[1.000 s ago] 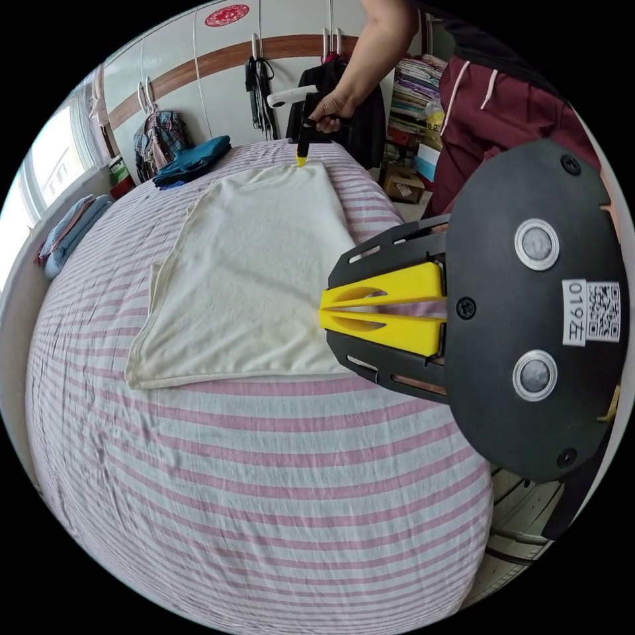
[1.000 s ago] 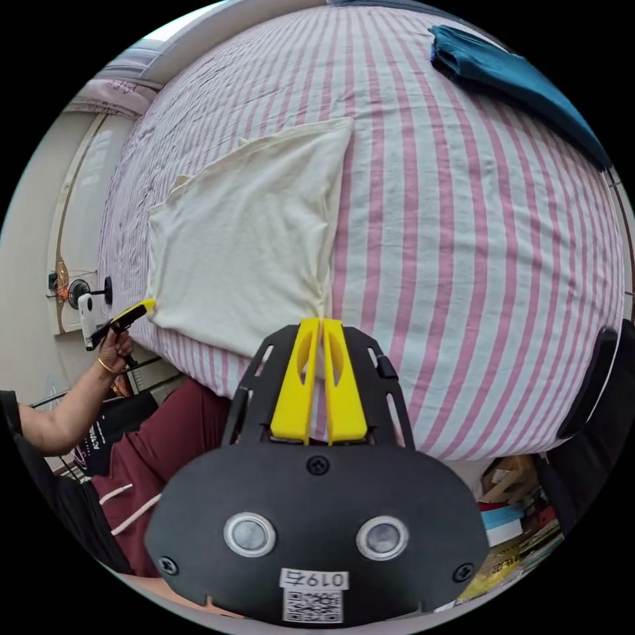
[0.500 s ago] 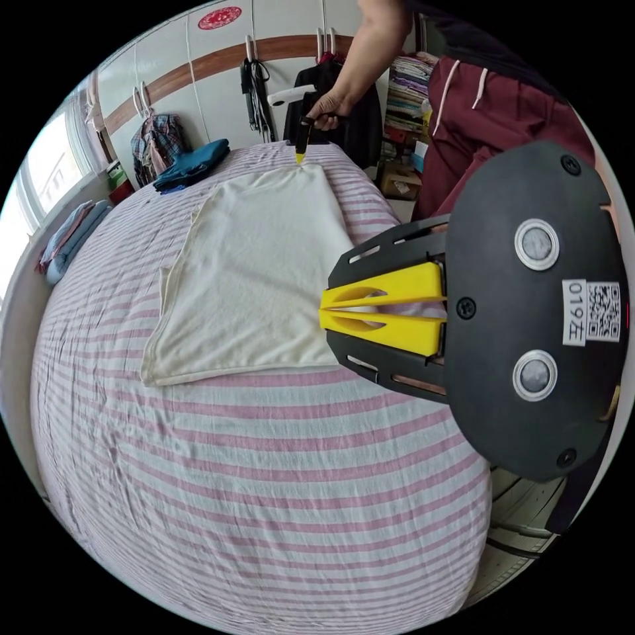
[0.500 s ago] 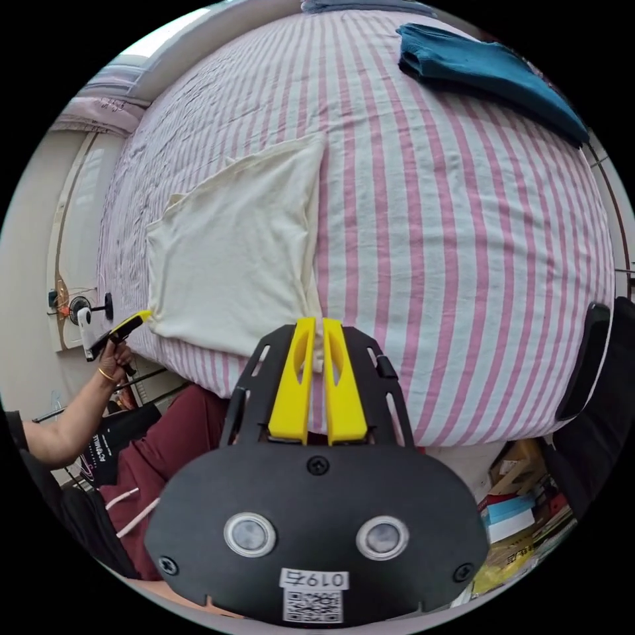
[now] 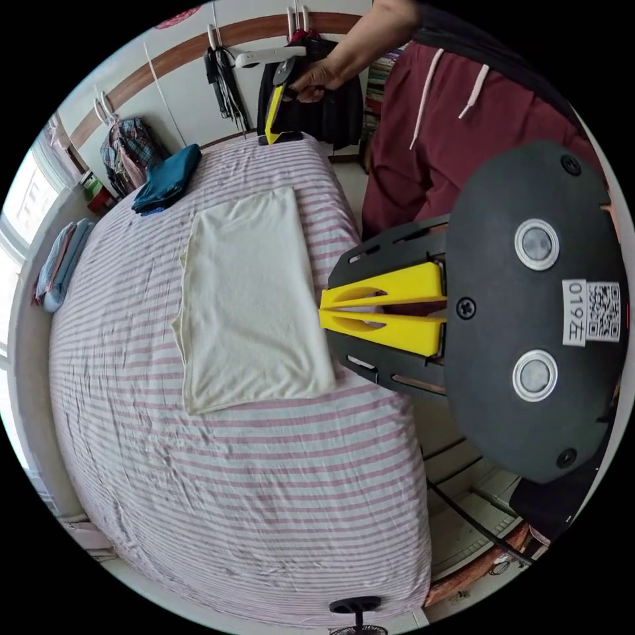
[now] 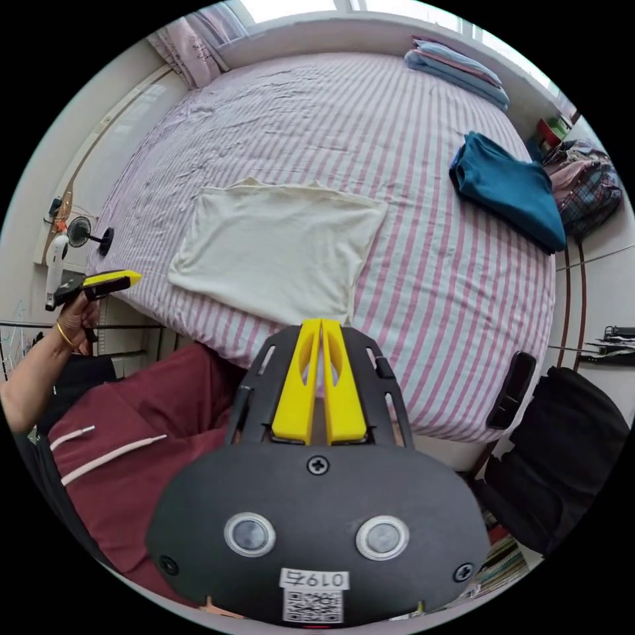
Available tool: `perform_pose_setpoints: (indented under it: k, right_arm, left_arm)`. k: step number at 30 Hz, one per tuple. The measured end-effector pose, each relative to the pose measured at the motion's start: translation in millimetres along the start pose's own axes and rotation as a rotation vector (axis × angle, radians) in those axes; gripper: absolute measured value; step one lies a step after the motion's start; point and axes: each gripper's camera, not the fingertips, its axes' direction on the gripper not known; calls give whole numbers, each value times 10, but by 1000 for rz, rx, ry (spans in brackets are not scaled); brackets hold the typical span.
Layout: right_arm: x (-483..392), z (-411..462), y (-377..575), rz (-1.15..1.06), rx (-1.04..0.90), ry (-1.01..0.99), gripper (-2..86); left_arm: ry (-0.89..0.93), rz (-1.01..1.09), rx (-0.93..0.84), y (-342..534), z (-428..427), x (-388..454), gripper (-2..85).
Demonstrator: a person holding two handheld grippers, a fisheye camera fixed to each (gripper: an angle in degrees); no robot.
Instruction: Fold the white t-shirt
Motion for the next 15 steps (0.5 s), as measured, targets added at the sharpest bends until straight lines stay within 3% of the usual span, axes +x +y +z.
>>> perform_pose_setpoints:
  k: [4, 7, 10, 15]
  right_arm:
    - [-696, -239, 484, -77, 117, 64, -7]
    - [-1037, -293, 871, -110, 172, 30, -7]
    - [-1262, -226, 1186, -143, 199, 90, -7]
    - [-1549, -37, 1662, -107, 238, 96, -9]
  left_arm:
    - [-153, 30, -8, 419, -360, 840, 9]
    - [-297, 12, 129, 762, -608, 1229, 8]
    - [-129, 59, 249, 1098, -800, 1371, 7]
    - [-180, 175, 245, 1513, -921, 1452, 6]
